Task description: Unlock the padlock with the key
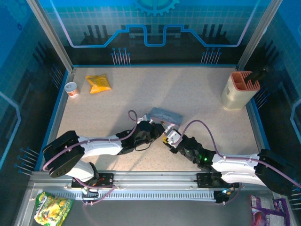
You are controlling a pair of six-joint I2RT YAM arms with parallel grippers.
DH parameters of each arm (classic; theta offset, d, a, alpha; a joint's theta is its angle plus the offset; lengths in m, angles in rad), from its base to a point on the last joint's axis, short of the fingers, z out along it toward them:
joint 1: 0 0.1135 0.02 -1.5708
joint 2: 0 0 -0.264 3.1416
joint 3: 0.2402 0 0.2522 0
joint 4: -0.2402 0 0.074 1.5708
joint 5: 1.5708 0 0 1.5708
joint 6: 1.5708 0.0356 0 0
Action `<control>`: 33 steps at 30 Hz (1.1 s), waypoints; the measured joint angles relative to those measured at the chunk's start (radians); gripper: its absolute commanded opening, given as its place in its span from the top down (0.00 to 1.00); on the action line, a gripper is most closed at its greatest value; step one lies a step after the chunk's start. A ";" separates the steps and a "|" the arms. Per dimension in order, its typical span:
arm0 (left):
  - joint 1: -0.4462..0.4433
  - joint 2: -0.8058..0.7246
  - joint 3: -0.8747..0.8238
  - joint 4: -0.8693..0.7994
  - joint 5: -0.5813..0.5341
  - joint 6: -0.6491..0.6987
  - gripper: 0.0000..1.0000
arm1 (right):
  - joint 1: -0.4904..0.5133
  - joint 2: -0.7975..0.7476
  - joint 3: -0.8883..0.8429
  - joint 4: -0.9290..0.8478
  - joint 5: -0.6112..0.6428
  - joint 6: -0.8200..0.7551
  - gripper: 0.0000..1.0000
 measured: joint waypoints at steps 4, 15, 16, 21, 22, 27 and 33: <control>-0.002 0.000 -0.005 0.013 0.000 -0.002 1.00 | 0.000 0.019 0.000 0.009 0.001 -0.005 0.65; -0.013 0.002 -0.008 0.031 0.000 -0.002 1.00 | 0.000 0.038 0.000 0.027 0.020 0.002 0.74; -0.013 0.004 -0.008 0.035 0.000 -0.002 1.00 | 0.000 0.038 0.000 0.029 0.020 0.005 0.75; -0.019 0.016 -0.008 0.053 0.000 -0.002 1.00 | 0.000 0.038 0.000 0.040 0.027 0.023 0.82; -0.019 0.018 -0.008 0.058 0.000 -0.002 1.00 | 0.000 0.038 0.000 0.040 0.028 0.026 0.84; -0.021 0.031 -0.008 0.072 -0.002 -0.002 1.00 | -0.001 0.036 0.000 0.030 0.031 0.072 0.97; -0.031 0.038 -0.001 0.100 -0.011 -0.002 1.00 | -0.021 -0.100 0.022 -0.143 -0.001 0.398 1.00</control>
